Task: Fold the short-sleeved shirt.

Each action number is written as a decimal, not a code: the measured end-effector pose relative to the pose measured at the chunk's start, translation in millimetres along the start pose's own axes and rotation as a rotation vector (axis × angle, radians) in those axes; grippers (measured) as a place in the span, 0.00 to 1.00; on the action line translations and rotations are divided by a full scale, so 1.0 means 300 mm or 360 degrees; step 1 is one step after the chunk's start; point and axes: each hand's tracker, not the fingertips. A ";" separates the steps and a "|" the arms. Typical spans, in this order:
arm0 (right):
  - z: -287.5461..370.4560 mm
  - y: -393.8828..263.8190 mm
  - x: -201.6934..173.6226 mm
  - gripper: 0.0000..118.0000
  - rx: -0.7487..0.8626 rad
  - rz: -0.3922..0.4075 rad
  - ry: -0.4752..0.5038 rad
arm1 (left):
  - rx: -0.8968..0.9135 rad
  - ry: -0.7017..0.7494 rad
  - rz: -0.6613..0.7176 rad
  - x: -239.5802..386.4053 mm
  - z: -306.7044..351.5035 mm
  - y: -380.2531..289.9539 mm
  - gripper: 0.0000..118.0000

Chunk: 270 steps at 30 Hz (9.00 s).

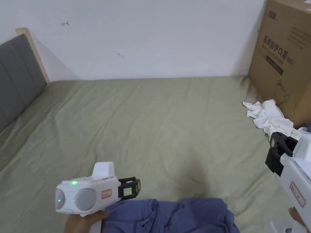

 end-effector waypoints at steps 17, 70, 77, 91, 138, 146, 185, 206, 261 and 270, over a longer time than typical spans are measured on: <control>-0.008 -0.016 -0.010 0.00 -0.0039 -0.0007 0.0015 | -0.0090 0.0106 -0.0153 -0.021 -0.186 -0.350 0.00; -0.097 -0.049 -0.061 0.00 -0.0159 0.0056 0.0014 | -0.0514 -0.0576 0.0679 -0.536 -0.338 -0.309 0.38; -0.108 -0.045 -0.046 0.00 -0.0149 0.0064 0.0026 | -0.0438 -0.0493 0.0558 -0.425 -0.181 -0.251 0.08; -0.049 -0.006 -0.068 0.00 -0.0078 0.0027 0.0081 | -0.0327 -0.0203 0.0406 -0.509 0.124 -0.044 0.08; 0.037 -0.014 0.092 0.00 -0.0046 -0.0048 -0.0019 | 0.0111 -0.0131 -0.0254 0.273 -0.094 -0.087 0.68; 0.046 -0.022 0.076 0.00 -0.0078 -0.0050 -0.0021 | 0.0232 -0.0167 -0.0219 0.233 -0.186 -0.275 0.00; 0.066 0.016 0.077 0.00 0.0001 -0.0045 0.0005 | 0.0583 -0.0255 -0.0396 0.408 0.058 -0.097 0.00; 0.064 0.077 -0.184 0.00 0.0203 0.0039 0.0130 | 0.1172 0.0222 -0.0155 0.064 0.388 0.166 0.00; -0.210 -0.870 -0.457 0.00 -0.0781 0.0043 0.0348 | -0.0535 -0.0551 0.0528 -0.122 -0.290 -0.192 0.81; -0.211 -0.871 -0.456 0.00 -0.0787 0.0042 0.0357 | -0.0670 -0.0682 0.0574 -0.174 -0.406 -0.232 0.40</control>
